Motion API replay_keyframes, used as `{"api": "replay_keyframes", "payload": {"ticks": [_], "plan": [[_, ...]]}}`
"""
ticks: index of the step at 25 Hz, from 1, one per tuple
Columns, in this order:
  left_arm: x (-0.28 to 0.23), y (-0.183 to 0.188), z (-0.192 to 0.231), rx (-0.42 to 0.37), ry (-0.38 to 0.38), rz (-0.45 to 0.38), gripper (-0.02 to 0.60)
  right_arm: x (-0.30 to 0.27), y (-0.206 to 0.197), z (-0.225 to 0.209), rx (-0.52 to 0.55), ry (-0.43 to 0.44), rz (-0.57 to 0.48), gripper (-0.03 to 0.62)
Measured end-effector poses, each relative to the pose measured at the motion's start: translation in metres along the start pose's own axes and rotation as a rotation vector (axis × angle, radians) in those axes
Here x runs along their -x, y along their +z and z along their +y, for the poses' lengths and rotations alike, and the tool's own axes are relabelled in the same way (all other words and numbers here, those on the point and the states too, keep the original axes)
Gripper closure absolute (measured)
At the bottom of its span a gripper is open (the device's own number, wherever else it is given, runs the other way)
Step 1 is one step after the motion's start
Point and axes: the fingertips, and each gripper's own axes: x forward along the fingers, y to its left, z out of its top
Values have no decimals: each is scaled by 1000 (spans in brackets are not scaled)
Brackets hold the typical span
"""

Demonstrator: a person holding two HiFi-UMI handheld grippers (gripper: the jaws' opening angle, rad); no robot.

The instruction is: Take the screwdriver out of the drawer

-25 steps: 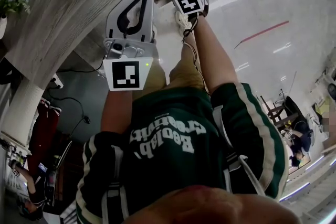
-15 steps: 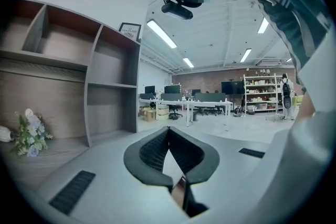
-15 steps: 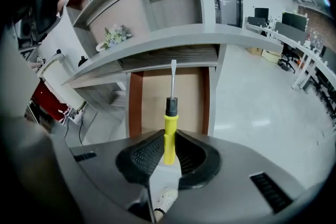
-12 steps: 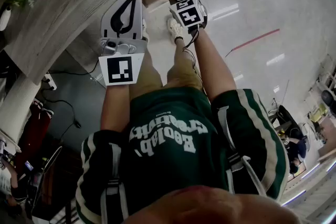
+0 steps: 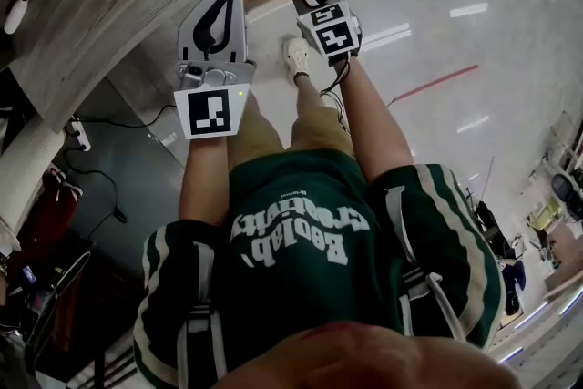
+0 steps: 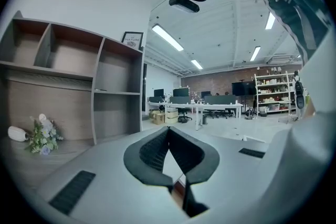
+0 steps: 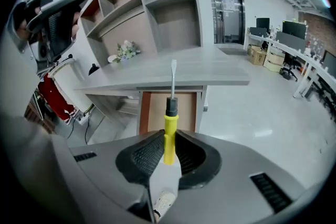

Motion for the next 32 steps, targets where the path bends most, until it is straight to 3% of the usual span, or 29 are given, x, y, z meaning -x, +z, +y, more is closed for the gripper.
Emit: {"api": "replay_keyframes", "payload": {"ticks": [14,18,26,32], "plan": [[45,72,-31,-83,141,-92,565,117,59,20,80,67,-212,516],[72,92,-32,-90,196,-82,565,156,88,41,126,95,-292,516],[115,141,-43,-147,279,-143,565,231,127,77,206,141,-445,516],[143,167,-26,-176,353,-179,565,274,164,109,272,169,-555,516]]}}
